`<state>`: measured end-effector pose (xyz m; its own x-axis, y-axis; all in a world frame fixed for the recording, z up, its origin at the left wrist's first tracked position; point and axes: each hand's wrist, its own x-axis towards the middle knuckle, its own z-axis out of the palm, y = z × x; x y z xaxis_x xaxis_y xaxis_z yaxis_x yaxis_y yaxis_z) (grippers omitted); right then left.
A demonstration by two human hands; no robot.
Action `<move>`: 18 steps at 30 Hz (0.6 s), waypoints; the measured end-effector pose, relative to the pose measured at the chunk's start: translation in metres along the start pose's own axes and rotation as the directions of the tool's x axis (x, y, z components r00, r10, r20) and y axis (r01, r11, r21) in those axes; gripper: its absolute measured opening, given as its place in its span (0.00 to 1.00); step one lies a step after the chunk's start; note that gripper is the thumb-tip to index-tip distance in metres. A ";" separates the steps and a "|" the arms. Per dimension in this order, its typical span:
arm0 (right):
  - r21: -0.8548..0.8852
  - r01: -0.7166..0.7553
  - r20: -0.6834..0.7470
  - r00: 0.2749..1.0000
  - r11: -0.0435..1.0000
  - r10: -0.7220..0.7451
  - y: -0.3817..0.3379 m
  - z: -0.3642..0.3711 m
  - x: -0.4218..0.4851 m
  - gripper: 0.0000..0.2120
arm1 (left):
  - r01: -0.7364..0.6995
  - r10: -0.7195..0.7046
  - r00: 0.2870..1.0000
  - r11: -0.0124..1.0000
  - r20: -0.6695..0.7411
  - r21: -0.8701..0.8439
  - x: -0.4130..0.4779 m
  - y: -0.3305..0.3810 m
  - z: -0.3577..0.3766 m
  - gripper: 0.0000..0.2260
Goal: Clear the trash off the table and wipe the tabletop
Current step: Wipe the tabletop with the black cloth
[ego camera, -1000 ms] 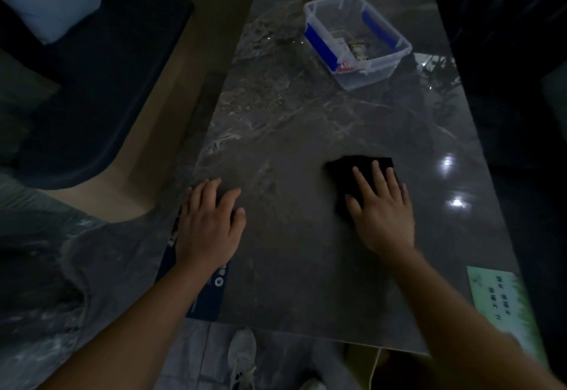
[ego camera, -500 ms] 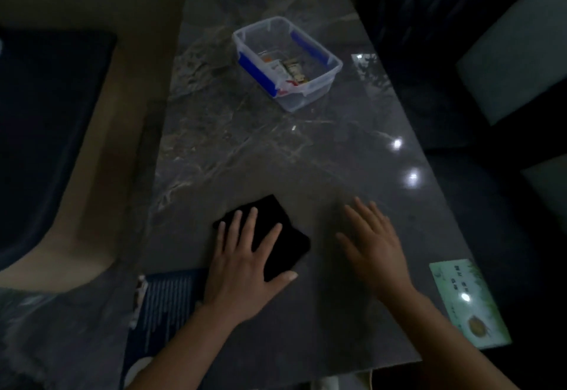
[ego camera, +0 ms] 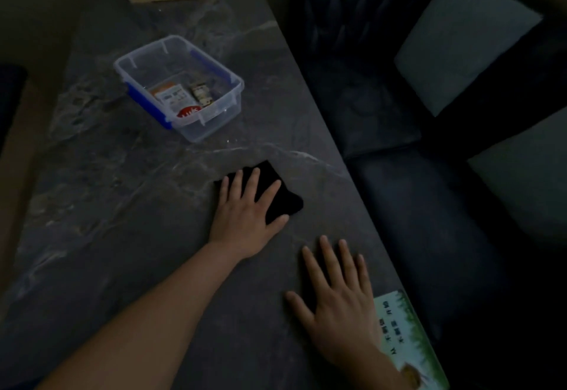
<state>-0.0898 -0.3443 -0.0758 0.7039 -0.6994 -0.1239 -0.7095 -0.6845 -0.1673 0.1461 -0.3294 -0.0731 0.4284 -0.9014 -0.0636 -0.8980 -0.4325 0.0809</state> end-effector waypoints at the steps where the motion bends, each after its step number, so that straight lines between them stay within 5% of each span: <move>1: 0.004 0.003 0.002 1.000 1.000 -0.003 0.000 0.001 0.000 0.37 | -0.012 0.012 1.000 1.000 0.008 0.006 0.016 0.009 0.000 0.34; 18: 0.040 0.029 -0.001 1.000 0.999 -0.029 0.000 -0.002 -0.002 0.36 | -0.074 0.074 0.997 0.997 0.029 -0.024 0.079 0.039 -0.004 0.34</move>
<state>-0.0914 -0.3429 -0.0736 0.7245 -0.6791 -0.1179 -0.6867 -0.6962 -0.2094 0.1455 -0.4178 -0.0711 0.3573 -0.9299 -0.0867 -0.9244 -0.3654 0.1093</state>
